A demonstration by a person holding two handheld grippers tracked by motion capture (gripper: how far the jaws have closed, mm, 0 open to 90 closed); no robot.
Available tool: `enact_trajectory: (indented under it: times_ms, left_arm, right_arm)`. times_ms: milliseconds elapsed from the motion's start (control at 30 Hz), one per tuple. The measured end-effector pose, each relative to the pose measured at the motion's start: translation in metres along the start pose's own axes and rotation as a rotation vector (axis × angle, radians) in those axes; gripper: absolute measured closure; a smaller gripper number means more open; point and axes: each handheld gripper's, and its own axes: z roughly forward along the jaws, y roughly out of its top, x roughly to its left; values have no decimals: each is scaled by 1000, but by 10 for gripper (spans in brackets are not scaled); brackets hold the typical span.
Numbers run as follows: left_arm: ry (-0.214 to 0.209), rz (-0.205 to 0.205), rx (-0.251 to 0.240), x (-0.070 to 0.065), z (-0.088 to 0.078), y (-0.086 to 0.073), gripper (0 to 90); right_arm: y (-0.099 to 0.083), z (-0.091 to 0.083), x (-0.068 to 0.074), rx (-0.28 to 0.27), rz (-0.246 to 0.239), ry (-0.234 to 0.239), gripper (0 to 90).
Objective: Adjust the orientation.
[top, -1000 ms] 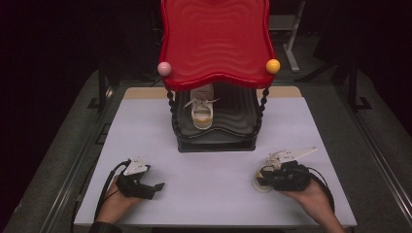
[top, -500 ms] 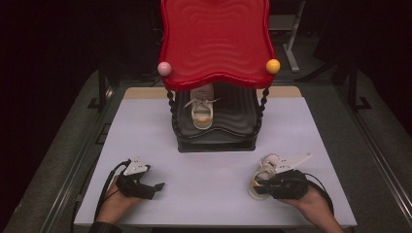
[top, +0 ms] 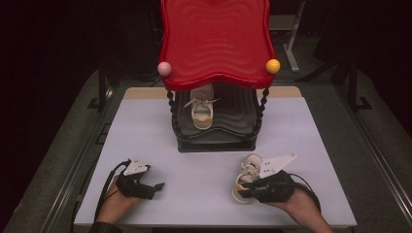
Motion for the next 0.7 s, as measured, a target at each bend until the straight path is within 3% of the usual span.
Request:
enact_trajectory:
  times_ms: [300, 700]
  left_arm:
    - [1, 0, 1, 0, 0, 0, 132]
    - [0, 0, 1, 0, 0, 0, 132]
  right_arm:
    - [31, 8, 15, -1, -90, 53, 776]
    - [73, -4, 20, -10, -174, 87, 775]
